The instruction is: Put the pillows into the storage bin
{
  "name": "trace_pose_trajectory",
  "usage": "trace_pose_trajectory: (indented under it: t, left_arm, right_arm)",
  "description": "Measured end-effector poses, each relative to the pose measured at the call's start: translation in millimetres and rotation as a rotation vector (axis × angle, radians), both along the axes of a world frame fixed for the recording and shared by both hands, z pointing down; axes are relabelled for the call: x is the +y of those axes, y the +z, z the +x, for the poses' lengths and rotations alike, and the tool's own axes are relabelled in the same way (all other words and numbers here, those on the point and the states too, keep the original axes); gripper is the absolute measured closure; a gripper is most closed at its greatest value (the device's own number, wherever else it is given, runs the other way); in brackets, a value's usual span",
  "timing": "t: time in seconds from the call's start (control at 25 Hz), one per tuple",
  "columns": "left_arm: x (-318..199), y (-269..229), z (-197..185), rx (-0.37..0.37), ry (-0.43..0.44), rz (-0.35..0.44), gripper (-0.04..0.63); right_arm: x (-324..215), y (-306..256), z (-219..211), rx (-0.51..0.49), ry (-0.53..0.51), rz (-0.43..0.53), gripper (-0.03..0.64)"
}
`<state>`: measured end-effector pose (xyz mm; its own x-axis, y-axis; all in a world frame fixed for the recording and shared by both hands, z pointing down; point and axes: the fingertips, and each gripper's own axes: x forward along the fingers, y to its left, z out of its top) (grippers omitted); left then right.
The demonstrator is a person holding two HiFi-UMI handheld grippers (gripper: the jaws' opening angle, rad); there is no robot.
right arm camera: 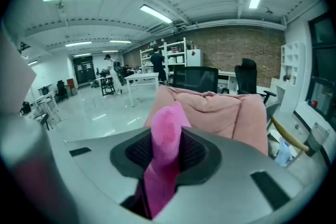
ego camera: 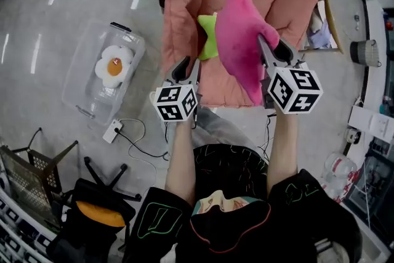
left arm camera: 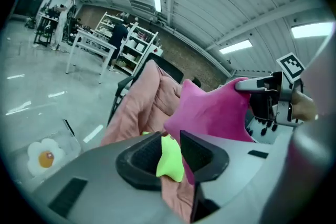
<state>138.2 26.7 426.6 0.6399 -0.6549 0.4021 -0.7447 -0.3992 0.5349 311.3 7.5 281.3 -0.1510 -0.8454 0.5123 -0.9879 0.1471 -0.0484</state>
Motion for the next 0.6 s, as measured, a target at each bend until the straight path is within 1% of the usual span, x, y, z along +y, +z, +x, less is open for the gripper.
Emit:
trace_pose_trajectory:
  t: [0.12, 0.24, 0.28, 0.44, 0.6]
  left_arm:
    - [-5.2, -8.9, -44.4, -0.004, -0.080, 0.010, 0.496]
    - [-8.6, -16.8, -97.6, -0.014, -0.206, 0.034, 0.562]
    - [-9.3, -18.4, -117.3, -0.021, -0.248, 0.043, 0.595]
    - [-10.3, -15.2, -193.4, -0.049, -0.379, 0.044, 0.601]
    - [0.2, -6.4, -264.9, -0.074, -0.496, 0.017, 0.601]
  right_arm:
    - [-18.8, -19.4, -49.8, -0.006, -0.094, 0.035, 0.508]
    - [-39.3, -35.3, -105.8, -0.015, -0.210, 0.057, 0.509]
    - [-45.4, -39.2, -126.4, -0.016, -0.248, 0.064, 0.509]
    - [-67.6, -39.3, -209.5, -0.030, -0.382, 0.069, 0.508]
    - [-82.8, -19.8, -288.9, -0.052, -0.490, 0.030, 0.508]
